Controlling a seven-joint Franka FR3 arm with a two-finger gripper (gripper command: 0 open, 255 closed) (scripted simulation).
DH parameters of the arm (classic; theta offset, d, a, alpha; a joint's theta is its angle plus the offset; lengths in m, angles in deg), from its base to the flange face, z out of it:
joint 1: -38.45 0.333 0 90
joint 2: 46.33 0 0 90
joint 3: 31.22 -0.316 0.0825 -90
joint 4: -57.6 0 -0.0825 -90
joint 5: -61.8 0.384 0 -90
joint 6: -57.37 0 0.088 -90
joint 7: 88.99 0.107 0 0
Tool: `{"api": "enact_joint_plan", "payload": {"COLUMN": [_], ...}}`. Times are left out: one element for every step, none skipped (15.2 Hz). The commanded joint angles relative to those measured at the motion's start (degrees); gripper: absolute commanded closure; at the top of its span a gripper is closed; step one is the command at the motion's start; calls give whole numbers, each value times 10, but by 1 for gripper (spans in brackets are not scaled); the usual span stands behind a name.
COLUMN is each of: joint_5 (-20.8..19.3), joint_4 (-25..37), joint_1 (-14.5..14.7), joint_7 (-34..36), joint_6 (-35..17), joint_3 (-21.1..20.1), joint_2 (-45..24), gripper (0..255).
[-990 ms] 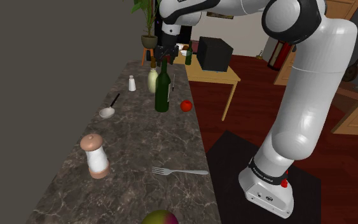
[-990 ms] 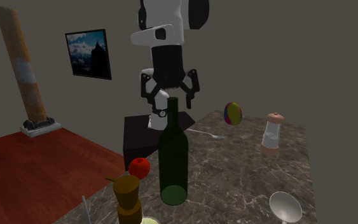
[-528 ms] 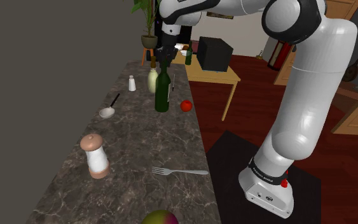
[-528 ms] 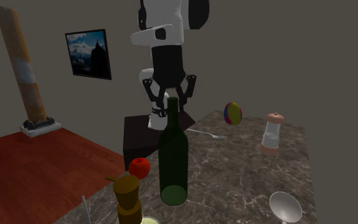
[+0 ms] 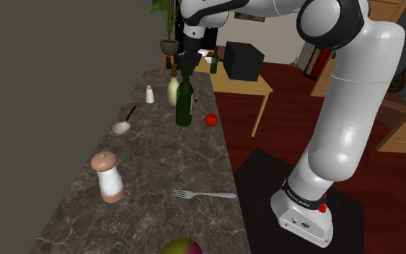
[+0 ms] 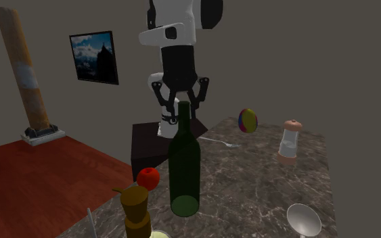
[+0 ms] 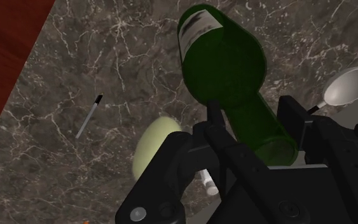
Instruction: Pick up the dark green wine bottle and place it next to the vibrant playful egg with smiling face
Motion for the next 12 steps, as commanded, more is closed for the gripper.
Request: {"api": "enact_joint_plan", "payload": {"joint_5": [-1,-1,-2,-2,-2,-2,-3,-3,-3,-3,-3,-3], "joint_4": [11,18,25,32,39,47,55,63,71,79,88,97], "joint_1": [0,0,0,-1,-1,-1,-1,-1,-1,-2,-2,-2], "joint_7": [1,2,2,3,4,4,5,5,6,6,7,7], "joint_6": [13,21,28,36,44,51,59,67,75,82,90,98], "joint_3": [0,0,1,1,1,1,1,1,1,1,1,2], "joint_2": [3,4,4,5,5,5,5,4,4,4,3,2], "gripper": [255,255,255,255,255,255,255,255,255,255,255,255]}}
